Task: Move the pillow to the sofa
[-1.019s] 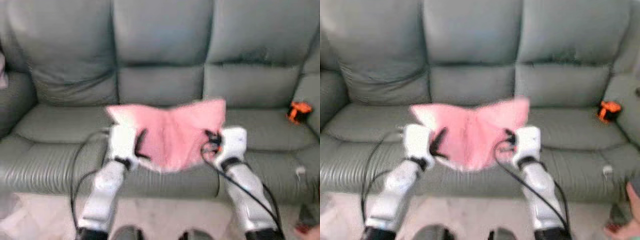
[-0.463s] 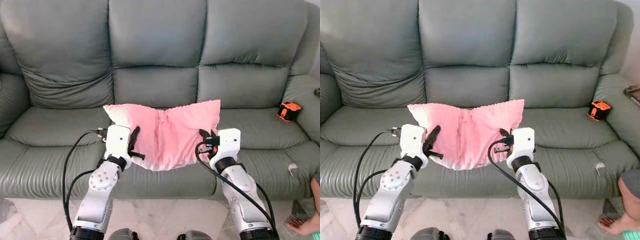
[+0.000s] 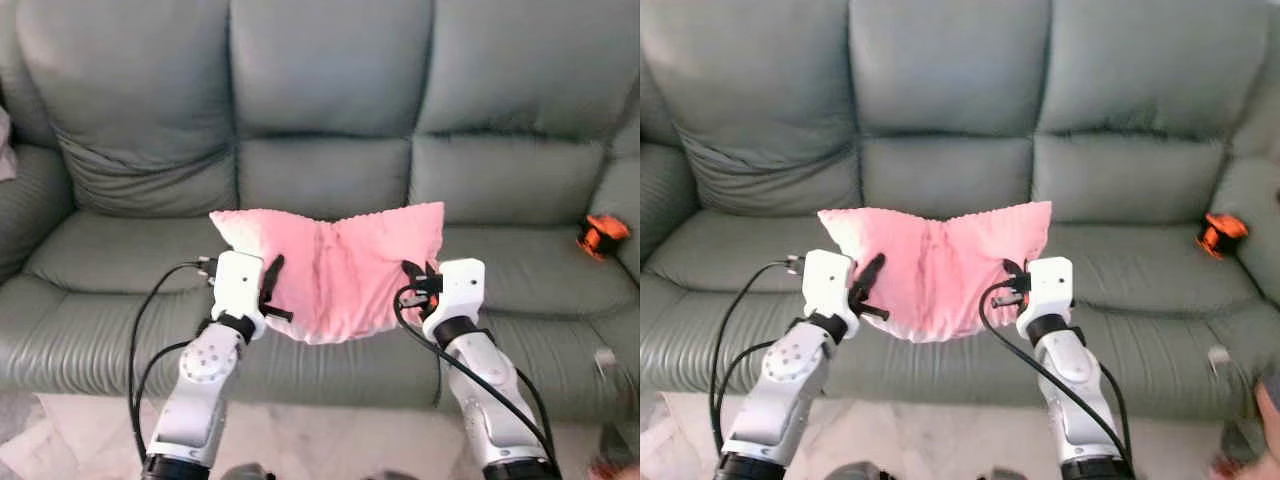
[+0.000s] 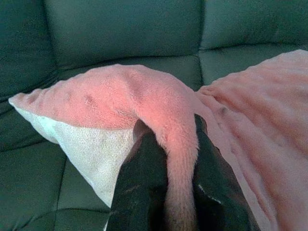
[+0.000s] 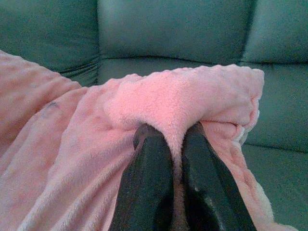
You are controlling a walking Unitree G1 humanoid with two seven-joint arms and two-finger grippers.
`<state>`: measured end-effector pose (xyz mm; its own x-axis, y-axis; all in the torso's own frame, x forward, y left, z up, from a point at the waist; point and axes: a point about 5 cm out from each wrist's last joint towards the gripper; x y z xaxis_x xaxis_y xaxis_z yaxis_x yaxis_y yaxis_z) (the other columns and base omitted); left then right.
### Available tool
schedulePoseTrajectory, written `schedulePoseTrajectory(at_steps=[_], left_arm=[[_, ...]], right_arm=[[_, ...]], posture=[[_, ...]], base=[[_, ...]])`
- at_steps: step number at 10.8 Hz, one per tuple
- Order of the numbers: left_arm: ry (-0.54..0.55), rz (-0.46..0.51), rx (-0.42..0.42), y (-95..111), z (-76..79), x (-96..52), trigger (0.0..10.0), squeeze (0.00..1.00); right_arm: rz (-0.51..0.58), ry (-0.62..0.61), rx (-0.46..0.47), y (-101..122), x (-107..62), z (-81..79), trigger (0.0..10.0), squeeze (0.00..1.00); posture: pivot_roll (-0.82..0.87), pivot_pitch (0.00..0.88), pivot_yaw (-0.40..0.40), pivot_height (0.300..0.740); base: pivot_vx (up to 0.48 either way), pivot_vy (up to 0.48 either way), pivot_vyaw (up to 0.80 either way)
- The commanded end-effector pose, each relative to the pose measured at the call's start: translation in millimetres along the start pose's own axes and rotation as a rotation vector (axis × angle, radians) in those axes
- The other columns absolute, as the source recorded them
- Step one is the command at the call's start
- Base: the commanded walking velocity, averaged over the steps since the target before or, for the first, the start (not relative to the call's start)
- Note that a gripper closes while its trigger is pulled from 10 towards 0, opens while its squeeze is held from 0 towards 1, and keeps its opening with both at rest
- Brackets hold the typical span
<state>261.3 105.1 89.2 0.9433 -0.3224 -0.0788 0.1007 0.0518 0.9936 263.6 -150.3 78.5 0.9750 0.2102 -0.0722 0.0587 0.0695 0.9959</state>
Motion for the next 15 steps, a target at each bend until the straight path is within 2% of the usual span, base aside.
schedulePoseTrajectory(at_steps=[1,4,8,12,15], left_arm=[[-0.016,0.035,0.006,8,0.7,0.2,10.0,0.00],[-0.028,0.052,-0.015,10,2.3,-0.9,10.0,0.00],[0.031,0.001,0.045,-4,-9.7,-8.3,10.0,0.00],[0.020,-0.033,0.073,-9,-13.5,-10.9,10.0,0.00],[0.001,-0.044,0.073,-11,-9.1,-11.5,10.0,0.00]], right_arm=[[0.036,0.006,-0.003,9,2.1,-1.0,10.0,0.00],[0.040,0.014,-0.002,9,3.7,-2.1,10.0,0.00],[0.030,0.014,0.020,5,-1.5,-4.7,10.0,0.00],[0.027,-0.018,0.034,4,-5.9,-4.5,10.0,0.00],[0.027,-0.016,0.038,4,-6.0,-6.1,10.0,0.00]], posture=[[-0.02,0.000,0.009,0.740],[-0.01,0.000,0.005,0.740],[-0.01,0.000,0.006,0.740],[-0.01,0.000,0.014,0.740],[-0.01,0.000,0.021,0.730]], base=[[0.390,0.000,0.00],[0.227,0.000,0.00],[0.000,0.000,0.00],[0.000,0.000,0.00],[0.000,0.000,0.00]])
Point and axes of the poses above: a point about 5 cm out from each wrist's last joint towards the gripper, its own x axis pointing out of the wrist towards the gripper, its own y axis along the axis of the wrist's last joint, z = x × y, and after that the axes turned 4 degrees about -x, right-handed
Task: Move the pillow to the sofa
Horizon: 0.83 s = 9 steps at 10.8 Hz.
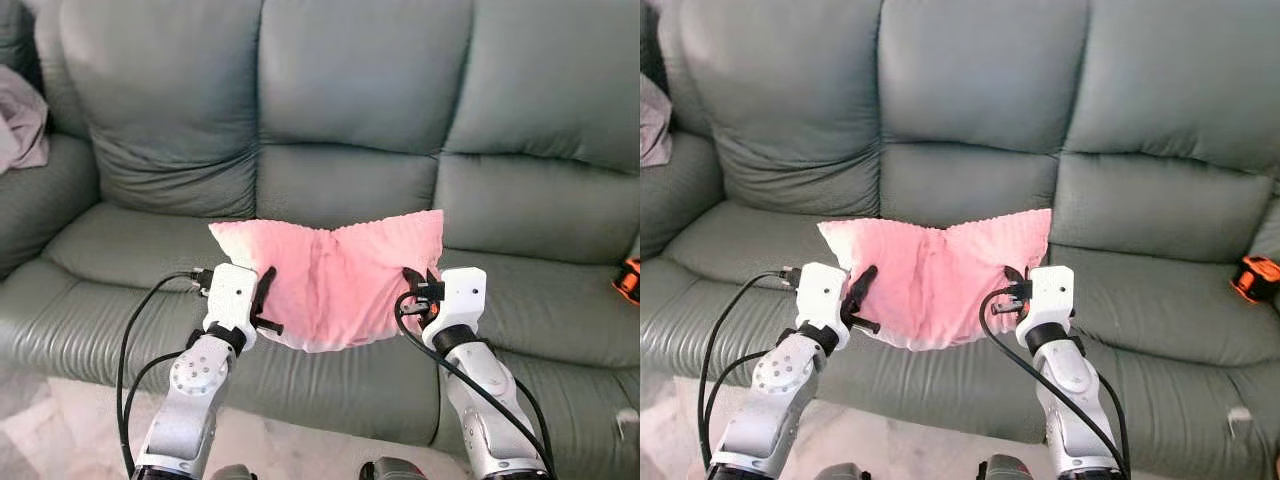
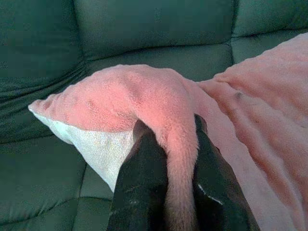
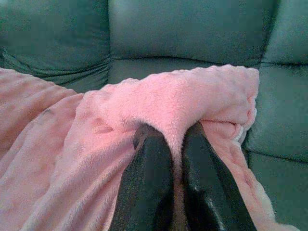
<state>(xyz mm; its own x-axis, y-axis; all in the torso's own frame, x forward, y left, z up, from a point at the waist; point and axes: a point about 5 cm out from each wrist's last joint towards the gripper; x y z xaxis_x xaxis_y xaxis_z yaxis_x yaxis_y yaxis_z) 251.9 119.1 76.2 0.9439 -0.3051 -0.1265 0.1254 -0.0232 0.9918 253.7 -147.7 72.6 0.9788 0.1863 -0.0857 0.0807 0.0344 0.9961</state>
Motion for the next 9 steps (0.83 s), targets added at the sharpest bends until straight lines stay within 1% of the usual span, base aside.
schedulePoseTrajectory(at_steps=[1,4,6,9], left_arm=[[-0.019,0.004,0.007,2.1,2.7,1.3,10.0,0.00],[-0.019,0.004,0.006,2.4,4.8,2.0,10.0,0.00],[-0.018,0.003,0.005,2.6,4.9,2.8,10.0,0.00],[-0.033,-0.006,0.000,1.9,6.3,3.3,10.0,0.00]], right_arm=[[0.041,0.008,0.000,10.4,2.2,-1.2,10.0,0.00],[0.040,0.009,-0.002,10.6,1.9,-0.8,10.0,0.00],[0.045,0.015,0.000,11.6,3.0,-1.3,10.0,0.00],[0.043,0.013,-0.003,11.7,3.6,-1.2,10.0,0.00]], posture=[[-0.01,0.000,0.020,0.710],[-0.01,0.000,0.019,0.670],[-0.01,0.000,0.018,0.635],[-0.02,0.000,0.018,0.635]], base=[[0.000,0.000,0.00],[0.000,0.000,0.00],[0.000,0.000,0.00],[0.000,0.000,0.00]])
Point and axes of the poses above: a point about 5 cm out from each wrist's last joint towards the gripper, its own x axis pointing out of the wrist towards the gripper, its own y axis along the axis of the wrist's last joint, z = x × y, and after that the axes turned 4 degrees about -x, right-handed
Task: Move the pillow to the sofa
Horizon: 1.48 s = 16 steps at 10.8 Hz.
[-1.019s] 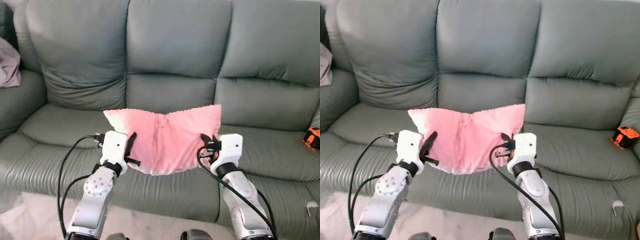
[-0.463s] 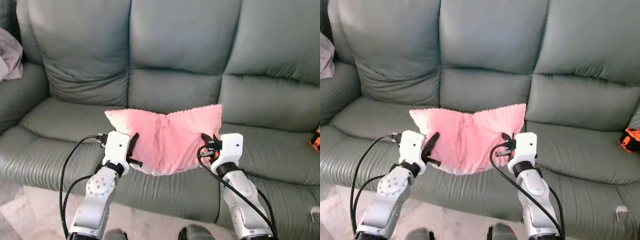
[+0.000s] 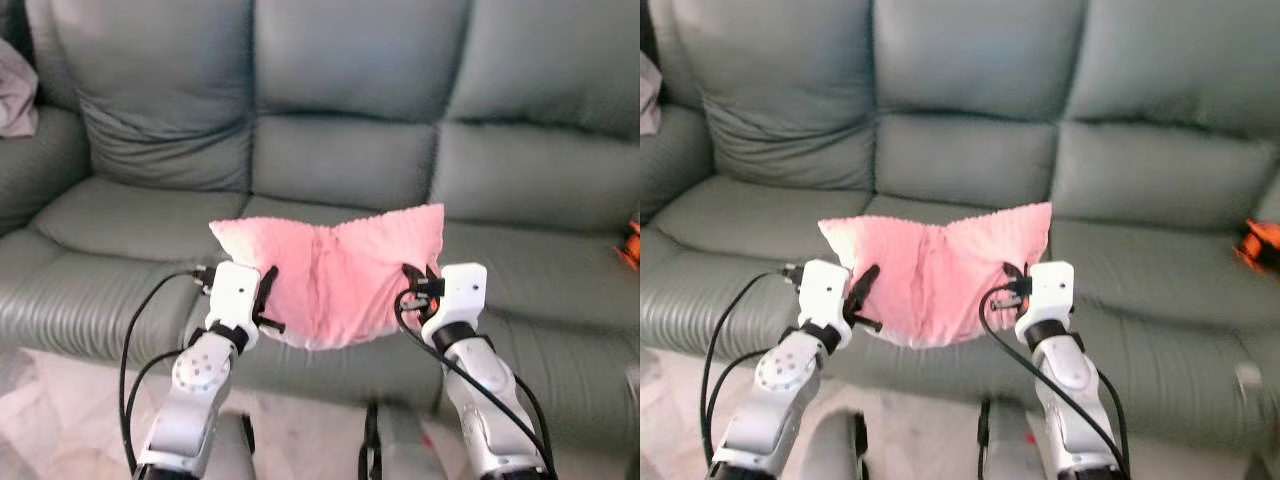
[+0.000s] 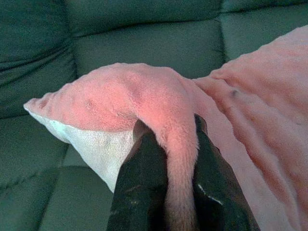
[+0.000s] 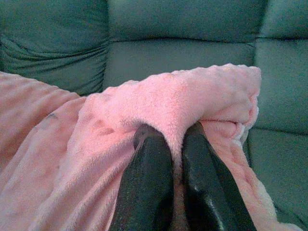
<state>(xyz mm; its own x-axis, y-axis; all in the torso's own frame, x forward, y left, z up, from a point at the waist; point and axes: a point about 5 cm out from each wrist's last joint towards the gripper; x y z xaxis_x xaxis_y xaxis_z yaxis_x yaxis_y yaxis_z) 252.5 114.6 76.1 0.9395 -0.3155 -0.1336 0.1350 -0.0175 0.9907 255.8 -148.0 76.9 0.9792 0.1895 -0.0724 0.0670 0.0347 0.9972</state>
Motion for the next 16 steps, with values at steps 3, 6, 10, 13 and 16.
schedulePoseTrajectory(at_steps=[3,6,10,13,16], left_arm=[[-0.029,-0.002,0.005,2.3,1.8,1.6,10.0,0.00],[-0.037,0.000,0.005,3.7,1.9,1.7,10.0,0.00],[-0.056,0.008,-0.004,4.2,3.8,2.0,10.0,0.00],[-0.064,0.006,-0.010,3.4,6.2,1.4,10.0,0.00],[-0.067,0.006,-0.009,3.3,5.8,1.2,10.0,0.00]], right_arm=[[0.024,0.001,0.003,6.0,1.9,-1.7,10.0,0.00],[0.018,-0.008,0.008,5.3,2.1,-1.1,10.0,0.00],[0.013,-0.006,0.008,4.9,3.6,-1.0,10.0,0.00],[0.014,-0.003,0.001,5.4,2.7,-1.6,10.0,0.00],[0.011,-0.002,0.001,4.5,2.5,-2.7,10.0,0.00]], posture=[[-0.01,0.000,0.020,0.635],[-0.01,0.000,0.018,0.635],[-0.01,0.000,0.016,0.635],[-0.01,0.000,0.016,0.635],[-0.01,0.000,0.018,0.635]], base=[[0.000,0.000,0.00],[0.000,0.000,0.00],[0.157,0.000,-0.11],[0.381,0.000,0.00],[0.411,0.000,0.00]])
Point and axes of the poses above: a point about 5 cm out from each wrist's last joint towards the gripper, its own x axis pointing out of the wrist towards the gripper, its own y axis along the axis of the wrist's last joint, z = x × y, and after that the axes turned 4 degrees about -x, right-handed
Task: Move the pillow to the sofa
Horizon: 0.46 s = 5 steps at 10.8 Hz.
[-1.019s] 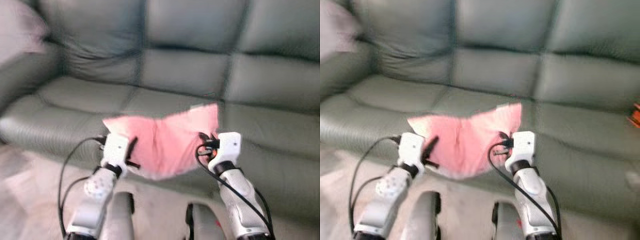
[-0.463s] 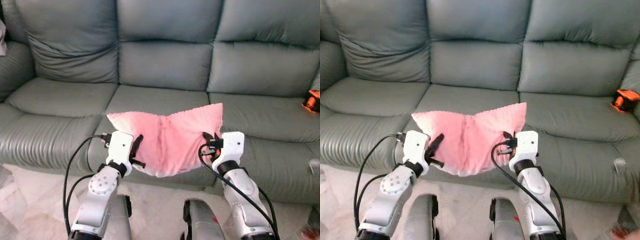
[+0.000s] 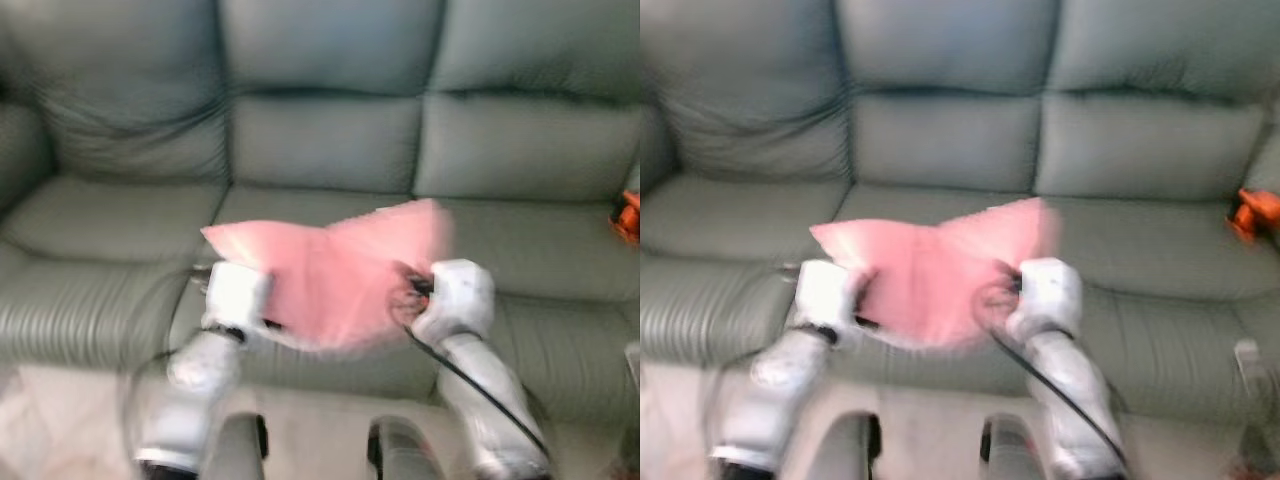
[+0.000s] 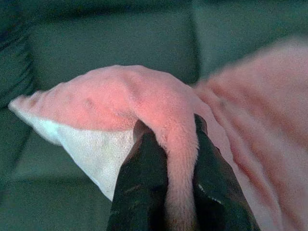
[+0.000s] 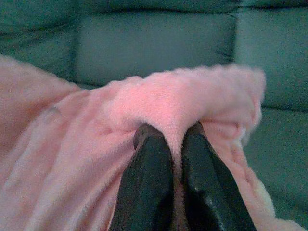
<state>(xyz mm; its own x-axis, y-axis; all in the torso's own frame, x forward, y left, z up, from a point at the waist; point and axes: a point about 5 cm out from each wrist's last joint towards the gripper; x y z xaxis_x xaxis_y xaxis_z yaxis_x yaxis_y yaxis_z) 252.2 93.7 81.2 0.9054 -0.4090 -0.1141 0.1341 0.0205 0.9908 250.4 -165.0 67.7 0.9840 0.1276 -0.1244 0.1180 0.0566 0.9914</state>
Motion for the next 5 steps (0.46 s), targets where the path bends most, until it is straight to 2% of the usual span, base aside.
schedulePoseTrajectory(at_steps=[1,3,5], left_arm=[[0.034,-0.016,0.024,-1.9,-13.5,-5.5,10.0,0.00],[0.035,-0.021,0.026,-2.6,-14.6,-5.4,10.0,0.00],[0.035,-0.022,0.032,-1.5,-17.4,-4.2,10.0,0.00]], right_arm=[[0.063,0.055,0.019,14.7,7.7,-18.4,10.0,0.00],[0.056,0.052,0.027,13.6,6.9,-19.1,10.0,0.00],[0.059,0.052,0.029,13.7,5.7,-21.1,10.0,0.00]], posture=[[-0.01,0.000,0.021,0.635],[-0.02,0.000,0.025,0.635],[-0.01,0.000,0.030,0.635]], base=[[0.000,0.000,0.00],[0.000,0.000,-0.65],[0.000,0.000,0.00]])
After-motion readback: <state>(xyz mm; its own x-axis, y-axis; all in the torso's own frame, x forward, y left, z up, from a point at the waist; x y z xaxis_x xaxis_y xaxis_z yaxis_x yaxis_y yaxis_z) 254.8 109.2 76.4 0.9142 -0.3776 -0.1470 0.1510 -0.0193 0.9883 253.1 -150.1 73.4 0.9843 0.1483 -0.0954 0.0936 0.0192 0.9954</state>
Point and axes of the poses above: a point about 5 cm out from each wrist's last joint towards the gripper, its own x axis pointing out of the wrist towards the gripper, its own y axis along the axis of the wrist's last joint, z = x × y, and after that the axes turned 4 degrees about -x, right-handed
